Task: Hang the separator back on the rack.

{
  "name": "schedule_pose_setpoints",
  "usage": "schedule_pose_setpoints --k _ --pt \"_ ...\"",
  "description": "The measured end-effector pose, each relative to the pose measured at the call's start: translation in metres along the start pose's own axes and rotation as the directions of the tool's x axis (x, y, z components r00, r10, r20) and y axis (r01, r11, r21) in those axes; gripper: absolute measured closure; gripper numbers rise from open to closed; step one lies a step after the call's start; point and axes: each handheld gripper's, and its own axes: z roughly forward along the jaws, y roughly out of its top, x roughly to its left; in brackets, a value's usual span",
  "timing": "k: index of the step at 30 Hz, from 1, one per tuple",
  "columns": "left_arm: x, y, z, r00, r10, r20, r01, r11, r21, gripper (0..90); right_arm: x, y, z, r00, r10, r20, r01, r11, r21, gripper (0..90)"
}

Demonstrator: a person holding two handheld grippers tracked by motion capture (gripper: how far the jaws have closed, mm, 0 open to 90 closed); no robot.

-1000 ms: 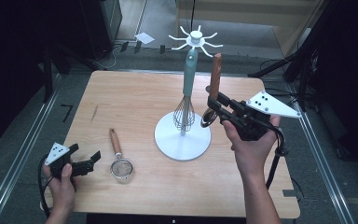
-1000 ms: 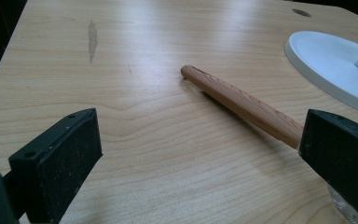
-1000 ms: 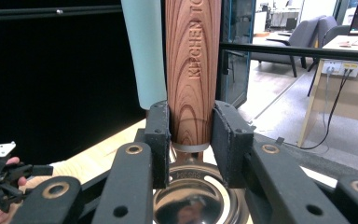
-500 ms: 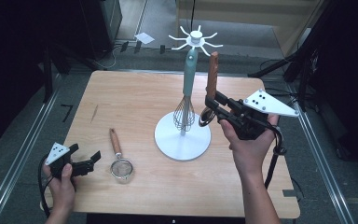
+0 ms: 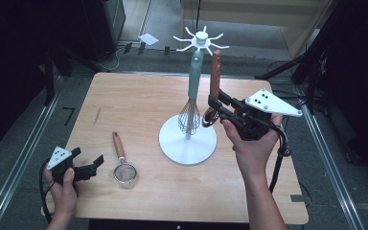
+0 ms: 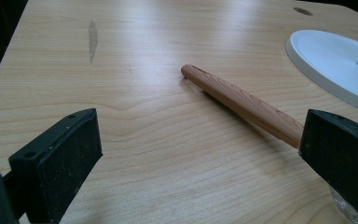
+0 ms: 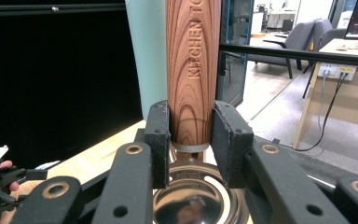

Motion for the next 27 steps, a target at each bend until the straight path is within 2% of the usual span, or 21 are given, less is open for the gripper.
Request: schedule_pose_setpoints --k 27 --pt "-0.0011 -0.0003 -0.0005 0.9999 0.008 -0.013 -0.008 1.0000 0.000 0.0 0.0004 -0.0052 0.0077 0.9999 0.014 -0.011 -0.013 1.000 0.003 70.9"
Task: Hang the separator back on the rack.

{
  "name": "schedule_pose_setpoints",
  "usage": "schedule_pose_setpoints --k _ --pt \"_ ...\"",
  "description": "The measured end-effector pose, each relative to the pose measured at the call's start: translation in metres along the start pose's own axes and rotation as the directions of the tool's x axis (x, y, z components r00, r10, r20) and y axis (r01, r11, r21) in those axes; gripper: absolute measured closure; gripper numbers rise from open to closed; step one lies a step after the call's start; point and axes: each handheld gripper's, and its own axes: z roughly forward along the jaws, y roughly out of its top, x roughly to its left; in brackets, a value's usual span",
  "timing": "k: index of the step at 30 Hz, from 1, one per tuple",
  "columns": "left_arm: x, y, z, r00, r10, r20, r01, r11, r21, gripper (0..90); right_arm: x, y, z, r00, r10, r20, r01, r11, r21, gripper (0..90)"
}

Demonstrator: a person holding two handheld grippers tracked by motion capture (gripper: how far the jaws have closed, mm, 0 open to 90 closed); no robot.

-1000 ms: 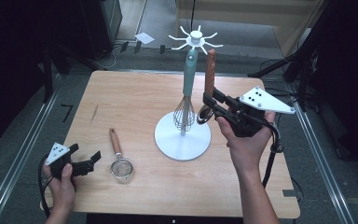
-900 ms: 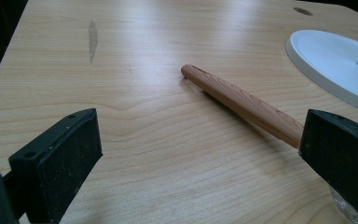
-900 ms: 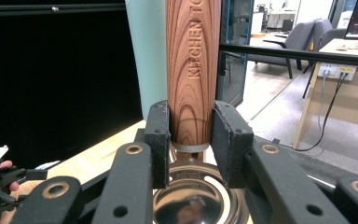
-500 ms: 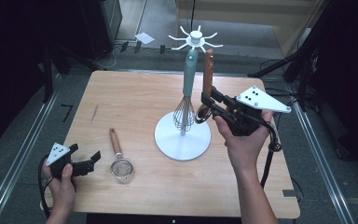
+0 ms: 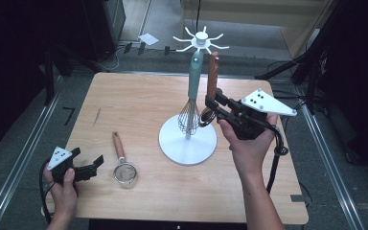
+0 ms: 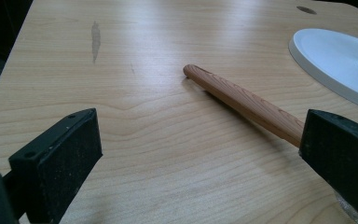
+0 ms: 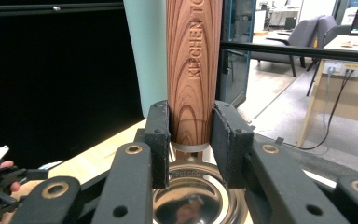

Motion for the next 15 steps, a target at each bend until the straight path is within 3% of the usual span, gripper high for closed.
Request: schedule_pose_setpoints --k 15 --pt "-0.0003 0.0000 0.0001 1.0000 0.004 0.000 -0.004 1.0000 0.000 0.0 -0.0042 -0.0001 0.0003 0.9996 0.013 -0.026 -0.014 1.000 -0.007 69.4"
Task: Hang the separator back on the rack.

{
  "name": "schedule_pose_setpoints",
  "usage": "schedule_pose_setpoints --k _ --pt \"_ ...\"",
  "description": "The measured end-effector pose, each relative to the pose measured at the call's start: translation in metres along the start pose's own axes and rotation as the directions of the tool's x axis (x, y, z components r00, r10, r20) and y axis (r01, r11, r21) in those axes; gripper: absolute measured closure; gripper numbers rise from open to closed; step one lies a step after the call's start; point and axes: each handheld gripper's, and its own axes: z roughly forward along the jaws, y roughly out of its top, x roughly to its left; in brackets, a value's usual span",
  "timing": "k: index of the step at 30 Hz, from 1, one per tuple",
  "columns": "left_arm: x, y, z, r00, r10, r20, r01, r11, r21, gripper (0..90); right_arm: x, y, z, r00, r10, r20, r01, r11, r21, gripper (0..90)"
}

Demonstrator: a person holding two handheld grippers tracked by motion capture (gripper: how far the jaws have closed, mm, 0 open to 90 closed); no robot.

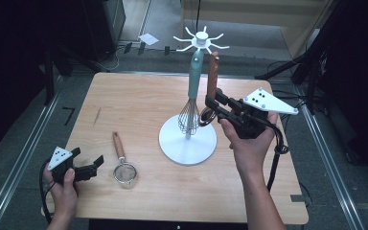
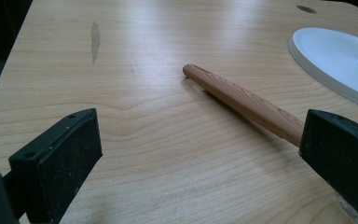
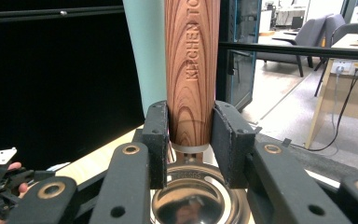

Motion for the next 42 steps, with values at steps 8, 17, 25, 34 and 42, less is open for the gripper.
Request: schedule_pose_setpoints --k 8,17,25,34,42 --pt "0.000 0.000 0.000 1.0000 -0.002 0.003 0.002 1.0000 0.000 0.0 0.000 0.002 -0.001 1.0000 -0.002 0.000 0.002 1.000 -0.010 68.2" --pt "0.000 0.000 0.000 1.0000 -0.002 0.004 0.002 1.0000 0.000 0.0 -0.004 0.003 -0.004 1.0000 0.006 0.003 -0.006 1.000 -0.018 70.0" --pt "0.000 0.000 0.000 1.0000 0.000 0.004 0.000 1.0000 0.000 0.0 -0.008 0.004 -0.004 1.0000 0.005 -0.003 -0.005 1.000 -0.024 90.0" --pt "0.000 0.000 0.000 1.0000 -0.003 0.002 0.003 1.0000 0.001 0.0 -0.003 0.007 0.006 0.9916 -0.068 0.110 0.077 0.993 -0.085 90.0" --pt "0.000 0.000 0.000 1.0000 -0.003 0.002 0.003 1.0000 0.001 0.0 -0.001 0.012 0.011 0.9870 -0.103 0.124 0.118 0.985 -0.128 90.0"
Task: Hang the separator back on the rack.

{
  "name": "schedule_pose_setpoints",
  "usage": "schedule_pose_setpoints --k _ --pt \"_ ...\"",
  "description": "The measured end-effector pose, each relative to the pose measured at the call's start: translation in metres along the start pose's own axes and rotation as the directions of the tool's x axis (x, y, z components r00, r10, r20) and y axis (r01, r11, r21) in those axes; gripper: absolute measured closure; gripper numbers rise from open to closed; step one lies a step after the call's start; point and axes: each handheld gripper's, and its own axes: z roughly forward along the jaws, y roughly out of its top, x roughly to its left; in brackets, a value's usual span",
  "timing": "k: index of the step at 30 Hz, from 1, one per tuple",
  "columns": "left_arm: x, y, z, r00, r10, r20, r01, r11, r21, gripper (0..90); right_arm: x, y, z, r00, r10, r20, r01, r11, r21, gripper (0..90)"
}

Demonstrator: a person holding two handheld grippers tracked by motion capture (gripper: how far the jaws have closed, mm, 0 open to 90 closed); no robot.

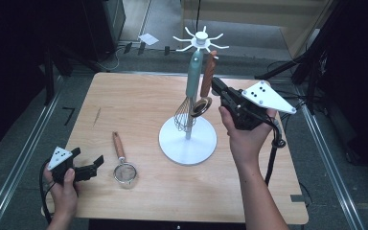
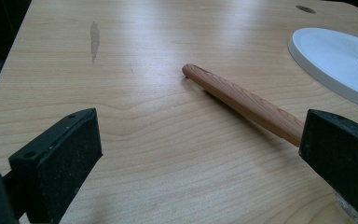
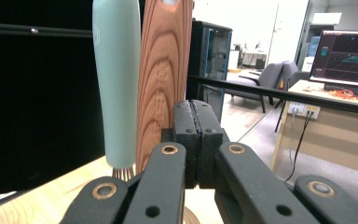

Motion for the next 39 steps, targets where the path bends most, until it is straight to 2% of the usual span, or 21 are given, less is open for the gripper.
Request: schedule_pose_setpoints --k 12,24,39 --pt "0.000 0.000 0.000 1.0000 0.001 0.002 -0.001 1.0000 -0.001 0.0 -0.002 0.015 -0.001 0.9998 -0.018 -0.004 0.018 0.999 -0.041 90.0" --pt "0.000 0.000 0.000 1.0000 0.003 0.006 -0.003 1.0000 -0.001 0.0 0.004 0.018 -0.001 0.9994 -0.029 -0.017 0.028 0.998 -0.049 90.0" --pt "0.001 0.000 0.000 1.0000 -0.003 0.009 0.003 1.0000 -0.003 0.0 -0.006 0.031 0.009 0.9982 -0.047 0.038 0.049 0.998 -0.047 90.0"
